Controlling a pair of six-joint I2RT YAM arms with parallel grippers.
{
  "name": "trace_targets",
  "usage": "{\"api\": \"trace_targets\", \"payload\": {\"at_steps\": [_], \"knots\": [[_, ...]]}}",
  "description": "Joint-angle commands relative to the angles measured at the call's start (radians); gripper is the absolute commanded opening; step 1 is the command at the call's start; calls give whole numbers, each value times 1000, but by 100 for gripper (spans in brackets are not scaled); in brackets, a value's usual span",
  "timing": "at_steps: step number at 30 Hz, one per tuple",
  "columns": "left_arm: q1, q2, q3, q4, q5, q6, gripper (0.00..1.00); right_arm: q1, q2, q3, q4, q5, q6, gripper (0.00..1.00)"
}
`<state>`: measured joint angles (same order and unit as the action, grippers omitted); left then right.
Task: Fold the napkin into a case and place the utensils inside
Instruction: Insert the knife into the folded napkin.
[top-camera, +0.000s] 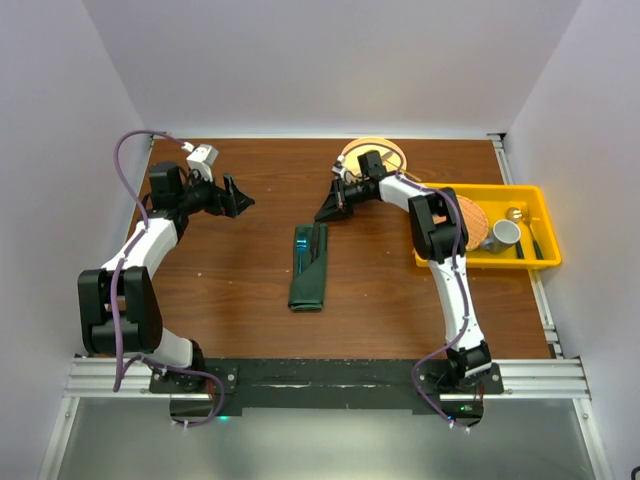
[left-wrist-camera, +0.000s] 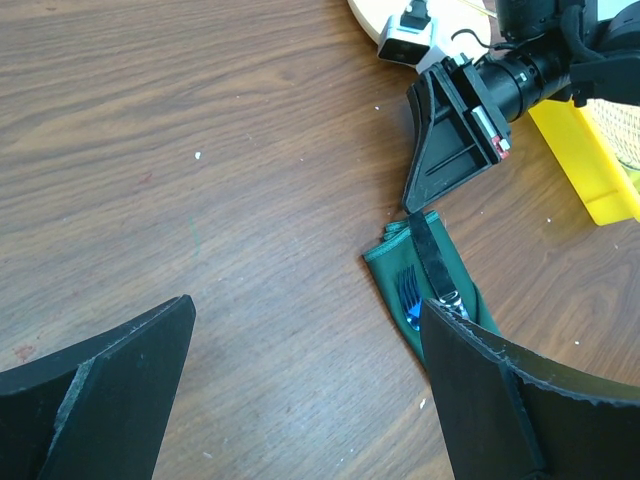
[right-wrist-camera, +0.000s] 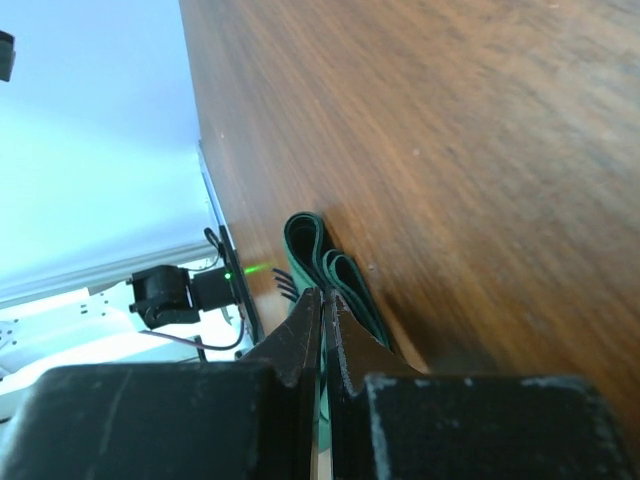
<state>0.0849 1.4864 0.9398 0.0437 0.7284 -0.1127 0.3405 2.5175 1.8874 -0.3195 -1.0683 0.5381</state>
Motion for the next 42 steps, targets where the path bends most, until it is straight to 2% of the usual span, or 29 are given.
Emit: {"api": "trace_targets", "payload": {"at_steps": [1, 19, 26, 29, 30, 32, 33, 34, 36, 42], "knots": [[9, -9, 22, 42, 25, -10, 100, 5, -91, -7, 16, -13, -58, 0], [9, -23, 5, 56, 22, -21, 100, 28, -140, -48, -125, -1, -197, 0], [7, -28, -16, 59, 40, -21, 100, 32, -155, -82, -130, -10, -201, 0], [7, 0, -21, 45, 92, -18, 86, 32, -154, -82, -130, -21, -201, 0], [4, 24, -19, 56, 112, -33, 76, 32, -154, -83, -128, -21, -201, 0], [-19, 57, -10, 70, 161, -50, 64, 32, -151, -83, -128, -27, -201, 0], [-33, 99, 8, 77, 181, -39, 52, 32, -151, -85, -128, -27, -202, 0], [-46, 122, 23, 78, 201, -29, 49, 32, -149, -85, -128, -28, -205, 0], [-101, 205, 89, 52, 227, 10, 46, 32, -146, -82, -127, -28, -207, 0], [-218, 428, 276, 25, 253, 93, 52, 31, -146, -86, -119, -27, -205, 0]]}}
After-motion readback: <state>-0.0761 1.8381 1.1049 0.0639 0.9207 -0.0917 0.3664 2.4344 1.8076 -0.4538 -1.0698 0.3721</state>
